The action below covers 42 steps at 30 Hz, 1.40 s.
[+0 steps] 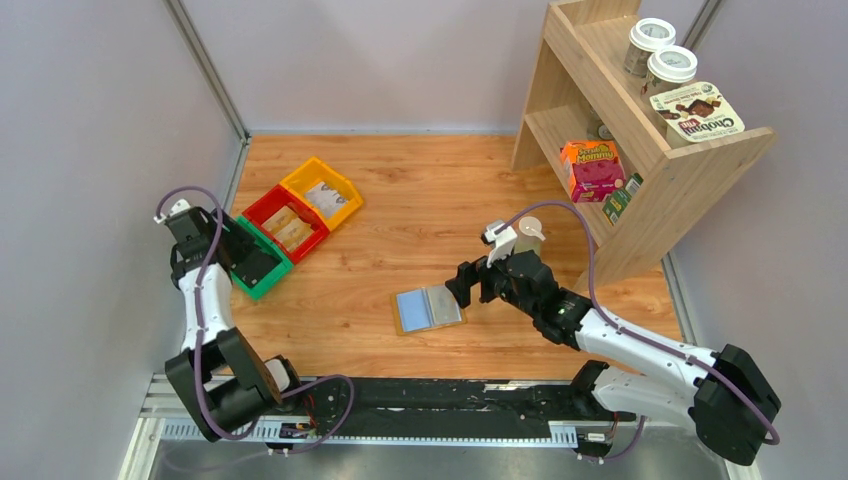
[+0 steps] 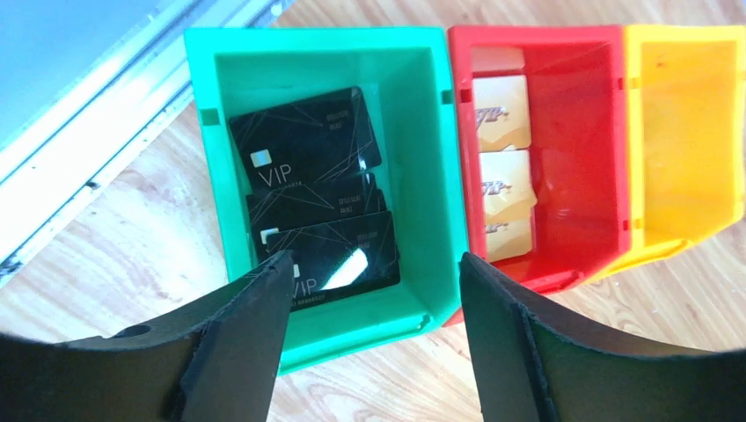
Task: Take the credit cards out of the card holder
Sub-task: Place the credit card in the storage box, then remove the credit card from the card holder.
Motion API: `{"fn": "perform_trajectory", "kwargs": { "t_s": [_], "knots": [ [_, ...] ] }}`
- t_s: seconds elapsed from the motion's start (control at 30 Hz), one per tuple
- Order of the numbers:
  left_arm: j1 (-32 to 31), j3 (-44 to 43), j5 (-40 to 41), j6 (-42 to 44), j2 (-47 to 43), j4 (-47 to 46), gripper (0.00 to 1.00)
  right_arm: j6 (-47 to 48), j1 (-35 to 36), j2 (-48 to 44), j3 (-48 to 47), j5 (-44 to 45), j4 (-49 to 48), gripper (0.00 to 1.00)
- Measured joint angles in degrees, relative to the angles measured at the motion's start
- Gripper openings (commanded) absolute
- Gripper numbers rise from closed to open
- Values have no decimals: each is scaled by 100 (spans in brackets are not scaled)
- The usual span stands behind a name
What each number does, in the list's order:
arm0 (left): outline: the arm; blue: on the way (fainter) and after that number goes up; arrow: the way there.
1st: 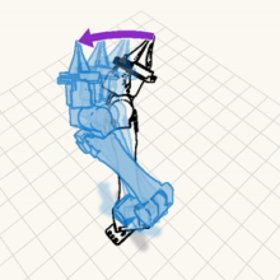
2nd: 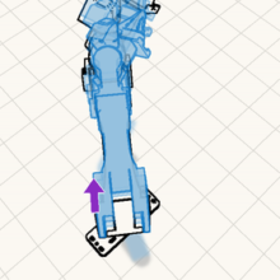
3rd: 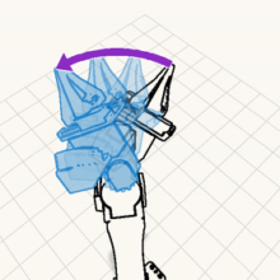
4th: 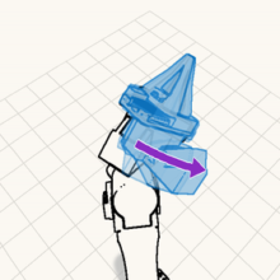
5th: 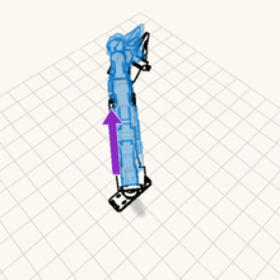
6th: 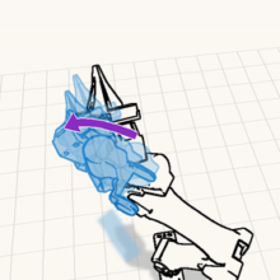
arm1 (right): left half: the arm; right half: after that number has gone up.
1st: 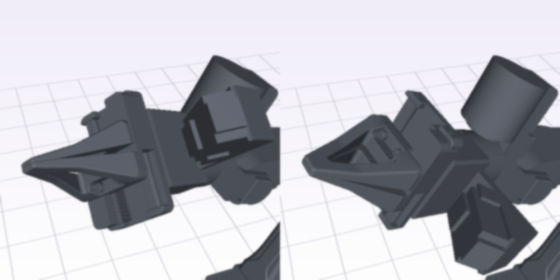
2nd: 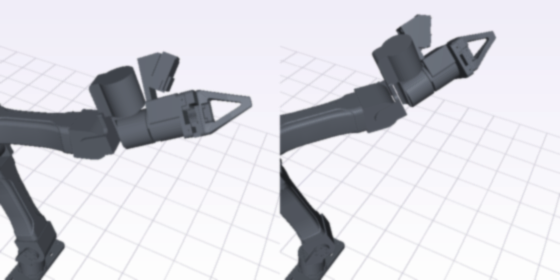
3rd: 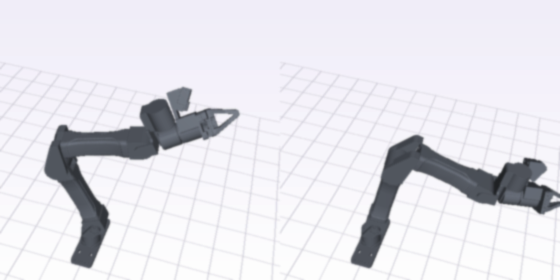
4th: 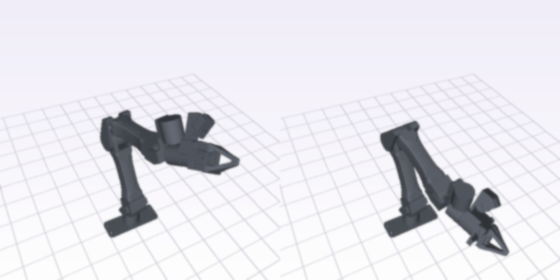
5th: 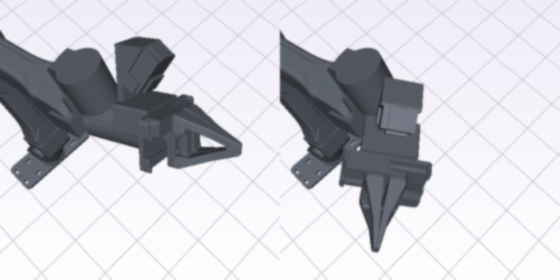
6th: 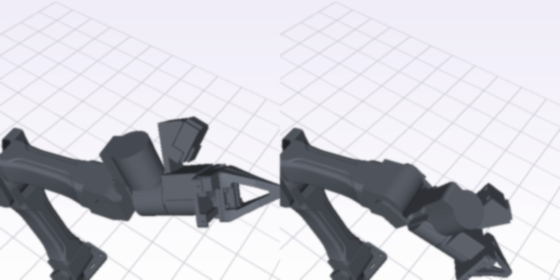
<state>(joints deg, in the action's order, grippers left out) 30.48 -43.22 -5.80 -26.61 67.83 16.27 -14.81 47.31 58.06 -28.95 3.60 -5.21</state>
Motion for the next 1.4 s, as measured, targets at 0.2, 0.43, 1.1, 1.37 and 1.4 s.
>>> {"fn": "perform_trajectory", "kwargs": {
  "t_s": [0.2, 0.43, 1.1, 1.37, 1.4],
  "knots": [
    [-133, -621, 31, 144, -667, 717, 77, 4, 0, 2, -216, 50, 461, 99],
    [-1733, -841, -68, -111, -1552, 1351, 75, -153, 2, 238, -946, -26, 1187, 79],
    [-7580, 236, 1134, -2153, -44, 291, 53, -1327, 328, 2011, -1335, -719, 2245, 47],
    [-7941, 243, 1270, -2269, 933, 116, 52, -1408, 328, 2603, -1585, -688, 2282, 47],
    [-7969, 243, 1296, -2282, 997, 138, 52, -1416, 328, 2658, -1611, -669, 2288, 47]
  ]
}}
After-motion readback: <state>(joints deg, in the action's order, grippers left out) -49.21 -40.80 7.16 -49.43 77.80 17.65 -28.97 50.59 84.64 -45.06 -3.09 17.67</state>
